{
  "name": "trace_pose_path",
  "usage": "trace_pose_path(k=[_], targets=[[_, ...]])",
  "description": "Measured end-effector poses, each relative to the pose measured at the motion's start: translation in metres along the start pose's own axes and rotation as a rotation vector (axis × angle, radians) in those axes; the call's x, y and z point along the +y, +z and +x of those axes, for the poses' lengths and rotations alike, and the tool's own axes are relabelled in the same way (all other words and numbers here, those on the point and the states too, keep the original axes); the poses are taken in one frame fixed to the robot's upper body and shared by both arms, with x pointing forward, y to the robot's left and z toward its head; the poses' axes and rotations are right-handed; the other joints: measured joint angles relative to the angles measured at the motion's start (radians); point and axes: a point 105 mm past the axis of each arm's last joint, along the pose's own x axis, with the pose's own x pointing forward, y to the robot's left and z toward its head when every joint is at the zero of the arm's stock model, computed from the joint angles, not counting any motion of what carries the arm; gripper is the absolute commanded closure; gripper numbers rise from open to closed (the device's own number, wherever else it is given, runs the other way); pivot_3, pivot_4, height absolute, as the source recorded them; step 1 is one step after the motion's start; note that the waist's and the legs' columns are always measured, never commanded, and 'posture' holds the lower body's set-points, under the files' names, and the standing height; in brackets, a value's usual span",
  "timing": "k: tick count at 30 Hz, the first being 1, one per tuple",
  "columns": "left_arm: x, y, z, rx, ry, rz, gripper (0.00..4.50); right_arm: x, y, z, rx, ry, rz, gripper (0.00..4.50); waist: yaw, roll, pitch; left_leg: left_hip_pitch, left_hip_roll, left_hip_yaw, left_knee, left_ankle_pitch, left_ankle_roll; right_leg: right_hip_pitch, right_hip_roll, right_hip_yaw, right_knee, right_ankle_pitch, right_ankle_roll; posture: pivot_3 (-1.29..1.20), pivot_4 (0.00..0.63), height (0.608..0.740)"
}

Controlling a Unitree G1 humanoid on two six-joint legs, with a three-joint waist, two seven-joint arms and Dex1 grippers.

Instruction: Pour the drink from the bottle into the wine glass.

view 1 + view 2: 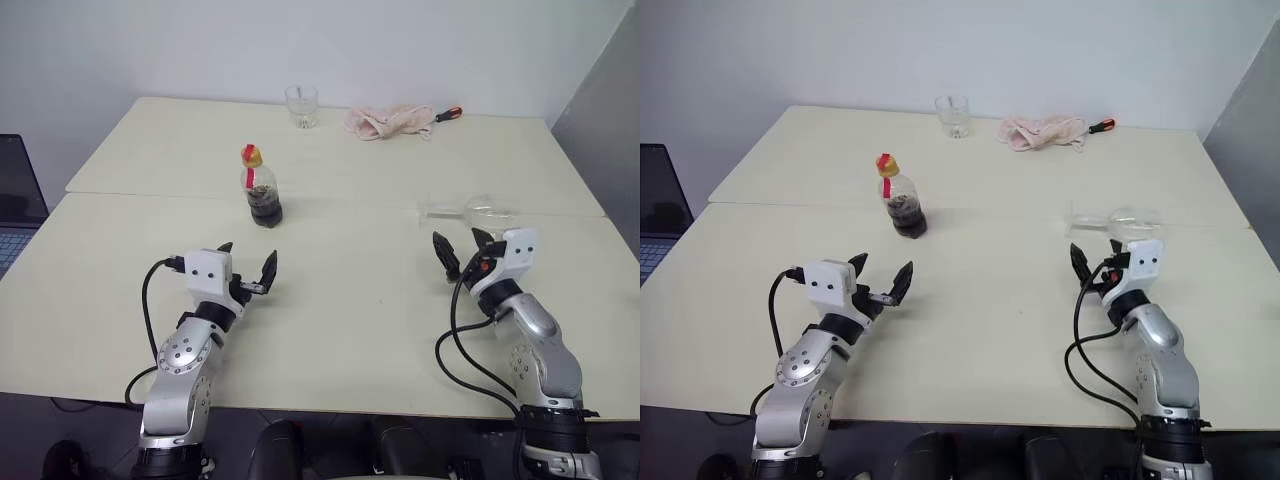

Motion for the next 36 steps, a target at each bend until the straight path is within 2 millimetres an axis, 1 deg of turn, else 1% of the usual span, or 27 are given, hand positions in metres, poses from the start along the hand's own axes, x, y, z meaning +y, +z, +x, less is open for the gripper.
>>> trace_pose_path(k=[3, 11, 16, 17, 18, 19, 21, 22, 23, 24, 26, 27, 30, 36], targets=[[0.001, -0.001, 0.0, 0.012, 0.0, 0.014, 0.02, 0.0, 0.0, 0.0, -0.001, 0.0, 0.001, 0.0, 0.0, 0.0, 0.0, 0.0, 0.0, 0.0, 0.0, 0.0, 0.0, 0.0, 0.0, 0.0, 0.0, 0.0, 0.0, 0.0, 0.15, 0.74], [0.001, 0.005, 0.003, -0.017, 0.005, -0.013, 0.02, 0.003, 0.0, 0.0, -0.001, 0.025, 0.006, 0.0, 0.0, 0.0, 0.0, 0.0, 0.0, 0.0, 0.0, 0.0, 0.0, 0.0, 0.0, 0.0, 0.0, 0.0, 0.0, 0.0, 0.15, 0.74], [0.001, 0.009, 0.005, -0.037, 0.005, -0.01, 0.02, 0.014, -0.002, 0.002, 0.017, 0.084, 0.006, 0.0, 0.0, 0.0, 0.0, 0.0, 0.0, 0.0, 0.0, 0.0, 0.0, 0.0, 0.0, 0.0, 0.0, 0.0, 0.0, 0.0, 0.15, 0.74], [0.001, 0.008, 0.007, -0.038, 0.009, -0.014, 0.02, 0.02, -0.004, 0.003, 0.032, 0.128, 0.033, 0.0, 0.0, 0.0, 0.0, 0.0, 0.0, 0.0, 0.0, 0.0, 0.0, 0.0, 0.0, 0.0, 0.0, 0.0, 0.0, 0.0, 0.15, 0.74], [0.003, 0.007, 0.012, -0.039, 0.019, -0.016, 0.02, 0.031, -0.005, 0.005, 0.054, 0.197, 0.052, 0.0, 0.0, 0.0, 0.0, 0.0, 0.0, 0.0, 0.0, 0.0, 0.0, 0.0, 0.0, 0.0, 0.001, 0.0, 0.0, 0.0, 0.15, 0.74], [0.006, 0.007, 0.024, -0.042, 0.042, -0.018, 0.02, 0.05, -0.003, 0.01, 0.084, 0.322, 0.057, 0.0, 0.001, 0.0, 0.0, 0.0, -0.001, 0.0, 0.001, 0.001, 0.001, 0.0, 0.001, 0.0, 0.001, 0.001, 0.001, 0.0, 0.15, 0.74], [0.008, 0.01, 0.042, -0.053, 0.077, -0.007, 0.02, 0.09, 0.008, 0.015, 0.092, 0.535, 0.041, 0.0, 0.0, 0.0, 0.0, 0.001, -0.005, -0.002, 0.001, 0.001, 0.002, 0.0, 0.005, -0.001, 0.0, 0.003, 0.003, 0.0, 0.15, 0.74], [0.008, 0.012, 0.048, -0.061, 0.093, -0.008, 0.02, 0.106, 0.014, 0.016, 0.087, 0.616, 0.029, 0.0, 0.0, 0.0, 0.0, 0.001, -0.005, -0.002, 0.001, 0.001, 0.002, 0.0, 0.004, -0.001, 0.0, 0.003, 0.003, 0.0, 0.15, 0.74], [0.008, 0.014, 0.053, -0.07, 0.113, -0.009, 0.02, 0.116, 0.019, 0.016, 0.085, 0.67, 0.013, 0.0, 0.001, 0.0, 0.0, 0.001, -0.005, -0.003, 0.001, 0.001, 0.002, 0.001, 0.004, -0.001, 0.0, 0.003, 0.003, 0.0, 0.15, 0.74], [0.01, 0.014, 0.056, -0.067, 0.126, 0.0, 0.02, 0.12, 0.021, 0.016, 0.092, 0.704, -0.003, 0.0, 0.002, 0.0, 0.0, 0.0, -0.005, -0.003, 0.001, 0.001, 0.002, 0.001, 0.004, -0.001, 0.0, 0.003, 0.003, 0.0, 0.15, 0.74], [0.012, 0.01, 0.061, -0.06, 0.138, 0.013, 0.02, 0.123, 0.023, 0.016, 0.102, 0.731, -0.019, 0.0, 0.005, 0.0, 0.0, 0.0, -0.005, -0.002, 0.001, 0.001, 0.002, 0.0, 0.003, -0.001, -0.001, 0.004, 0.001, 0.0, 0.15, 0.74], [0.013, 0.006, 0.064, -0.047, 0.139, 0.016, 0.02, 0.124, 0.021, 0.016, 0.111, 0.737, -0.022, 0.0, 0.008, 0.0, 0.0, -0.001, -0.005, -0.002, 0.001, 0.001, 0.002, 0.0, 0.003, -0.001, -0.001, 0.005, -0.002, 0.0, 0.15, 0.74], [0.013, 0.0, 0.07, -0.026, 0.14, 0.015, 0.02, 0.129, 0.018, 0.014, 0.126, 0.761, -0.025, 0.0, 0.008, 0.0, 0.0, -0.003, -0.006, -0.002, 0.001, 0.001, 0.002, -0.001, 0.002, -0.001, -0.001, 0.005, -0.001, 0.0, 0.15, 0.74], [0.013, 0.001, 0.086, -0.036, 0.124, 0.021, 0.02, 0.133, 0.011, 0.01, 0.15, 0.776, -0.033, 0.0, 0.014, 0.0, 0.0, -0.004, -0.008, -0.003, 0.001, 0.001, 0.002, -0.001, 0.001, -0.003, -0.001, 0.006, -0.001, 0.0, 0.15, 0.74]])
